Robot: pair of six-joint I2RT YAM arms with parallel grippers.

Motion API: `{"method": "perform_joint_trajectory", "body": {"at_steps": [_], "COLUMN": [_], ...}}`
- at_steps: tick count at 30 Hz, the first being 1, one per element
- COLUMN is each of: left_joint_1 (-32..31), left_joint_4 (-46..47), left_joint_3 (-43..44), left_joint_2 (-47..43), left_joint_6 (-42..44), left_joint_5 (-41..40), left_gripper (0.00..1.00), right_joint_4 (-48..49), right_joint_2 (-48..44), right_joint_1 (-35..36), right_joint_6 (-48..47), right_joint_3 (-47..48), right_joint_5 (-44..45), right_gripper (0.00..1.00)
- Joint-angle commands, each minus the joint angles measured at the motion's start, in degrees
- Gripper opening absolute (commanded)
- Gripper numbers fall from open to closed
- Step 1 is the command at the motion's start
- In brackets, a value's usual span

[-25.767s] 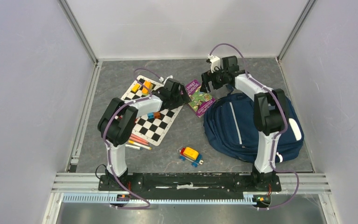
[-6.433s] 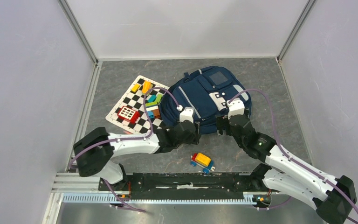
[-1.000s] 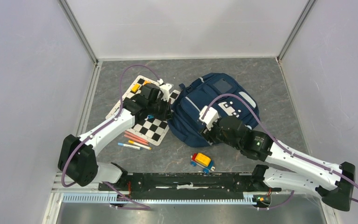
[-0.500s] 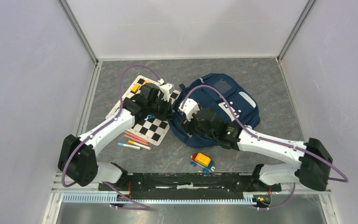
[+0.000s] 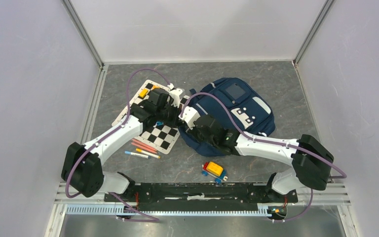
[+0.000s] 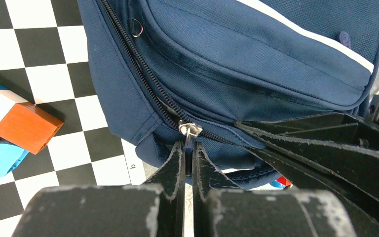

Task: Pack the student bag
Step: Zip the student bag at the center of the board.

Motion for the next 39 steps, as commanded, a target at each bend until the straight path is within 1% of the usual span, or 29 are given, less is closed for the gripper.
{"method": "perform_joint_trajectory", "body": {"at_steps": [1,4,7,11,14,20,25,28,32,35,39], "left_joint_1": [-0.07,-0.09,-0.07,0.02,0.02,0.02,0.01,0.02,0.02,0.01,0.00], "left_joint_4": [6.37,5.70,5.21,4.99,5.28,5.17,2.79,1.56,-3.98,-7.62,-11.15], "left_joint_3": [1.07,1.47,1.61,1.61,1.61,5.08,9.08,10.66,13.37,15.08,18.43], "left_joint_2": [-3.22,-2.98,-3.00,-3.23,-2.77,2.49,6.64,6.58,5.87,5.74,7.24], "left_joint_6": [0.97,0.97,0.79,0.62,0.44,1.09,2.66,5.19,12.30,16.55,20.68], "left_joint_5": [0.93,-1.11,-2.92,-5.02,-4.80,-2.31,-2.01,-3.75,-4.39,-7.95,-16.26], "left_gripper": [0.02,0.02,0.02,0.02,0.02,0.02,0.02,0.02,0.02,0.02,0.02], "right_joint_4": [2.04,-0.56,-6.03,-13.76,-18.76,-31.11,-35.99,-37.45,-38.38,-39.65,-40.88], "right_joint_2": [-3.00,-8.84,-15.24,-22.89,-26.76,-28.79,-30.77,-31.35,-31.91,-30.70,-28.70], "right_joint_1": [0.66,0.76,0.76,0.77,0.82,0.76,0.77,0.78,0.78,0.76,0.85], "right_joint_6": [-3.83,-6.48,-7.39,-8.83,-10.22,-11.65,-11.95,-11.86,-12.50,-13.86,-15.12], "right_joint_3": [1.44,-1.99,-3.61,-3.20,-1.91,4.02,6.86,7.40,6.68,6.45,6.11], "right_joint_5": [-1.48,-2.97,-2.20,-2.22,-2.70,-3.54,-4.80,-1.55,4.12,5.82,5.89], "right_gripper": [0.00,0.00,0.00,0.00,0.00,0.00,0.00,0.00,0.00,0.00,0.00]}}
